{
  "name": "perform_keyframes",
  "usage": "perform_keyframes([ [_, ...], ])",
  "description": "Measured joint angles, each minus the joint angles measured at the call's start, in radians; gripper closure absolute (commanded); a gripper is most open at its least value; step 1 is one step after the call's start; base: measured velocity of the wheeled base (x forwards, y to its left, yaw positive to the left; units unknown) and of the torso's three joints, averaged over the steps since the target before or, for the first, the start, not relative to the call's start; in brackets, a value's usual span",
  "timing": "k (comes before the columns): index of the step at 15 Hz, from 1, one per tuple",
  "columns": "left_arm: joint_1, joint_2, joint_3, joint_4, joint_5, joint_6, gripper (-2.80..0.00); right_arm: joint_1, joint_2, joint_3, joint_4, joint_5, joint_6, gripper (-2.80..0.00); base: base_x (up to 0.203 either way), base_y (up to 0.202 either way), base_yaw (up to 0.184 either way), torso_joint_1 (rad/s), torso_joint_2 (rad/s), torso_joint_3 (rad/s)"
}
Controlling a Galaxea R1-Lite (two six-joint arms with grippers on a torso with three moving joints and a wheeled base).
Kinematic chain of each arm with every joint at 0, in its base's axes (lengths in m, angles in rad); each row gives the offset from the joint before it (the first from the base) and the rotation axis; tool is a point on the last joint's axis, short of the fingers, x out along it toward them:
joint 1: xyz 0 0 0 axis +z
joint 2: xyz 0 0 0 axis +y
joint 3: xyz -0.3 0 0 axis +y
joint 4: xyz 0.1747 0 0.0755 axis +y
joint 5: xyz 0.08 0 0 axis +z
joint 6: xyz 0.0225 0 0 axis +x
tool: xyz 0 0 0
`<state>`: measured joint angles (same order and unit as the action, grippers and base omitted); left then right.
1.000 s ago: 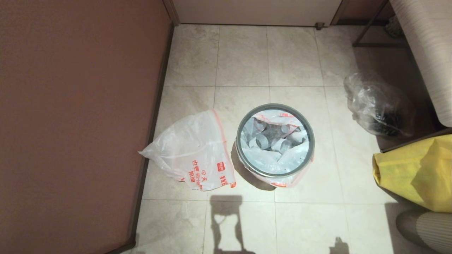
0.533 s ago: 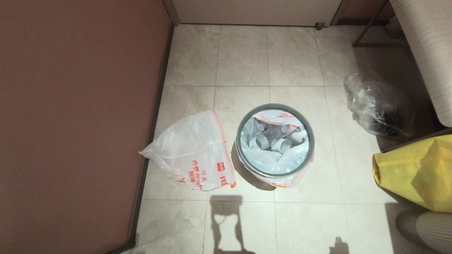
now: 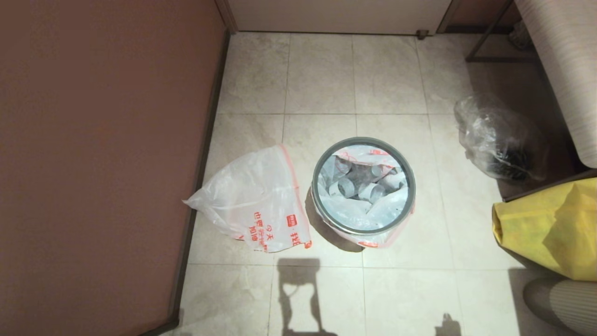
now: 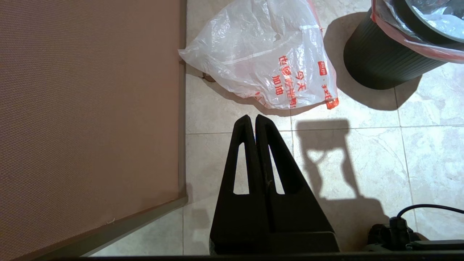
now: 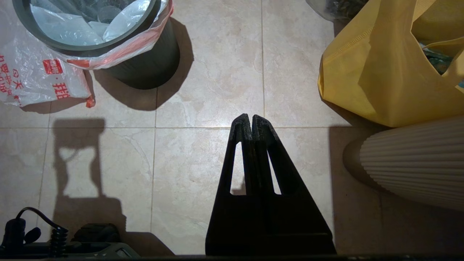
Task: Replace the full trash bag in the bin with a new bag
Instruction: Place the trash can ring on the floor
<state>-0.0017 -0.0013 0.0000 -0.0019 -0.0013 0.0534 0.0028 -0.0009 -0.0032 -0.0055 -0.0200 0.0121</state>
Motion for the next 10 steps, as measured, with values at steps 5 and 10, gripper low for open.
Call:
perform_keyframes([
  [5,0.0,0.0,0.0,0.0,0.0,0.0,0.0,0.001,0.0,-0.001,0.002,0.001,-0.004,0.0,0.0,0.0,0.0,0.0,0.0,0.0],
  [10,0.0,0.0,0.0,-0.001,0.0,0.0,0.0,0.0,0.001,-0.001,0.009,0.005,-0.026,0.0,0.0,0.0,0.0,0.0,0.0,0.0],
])
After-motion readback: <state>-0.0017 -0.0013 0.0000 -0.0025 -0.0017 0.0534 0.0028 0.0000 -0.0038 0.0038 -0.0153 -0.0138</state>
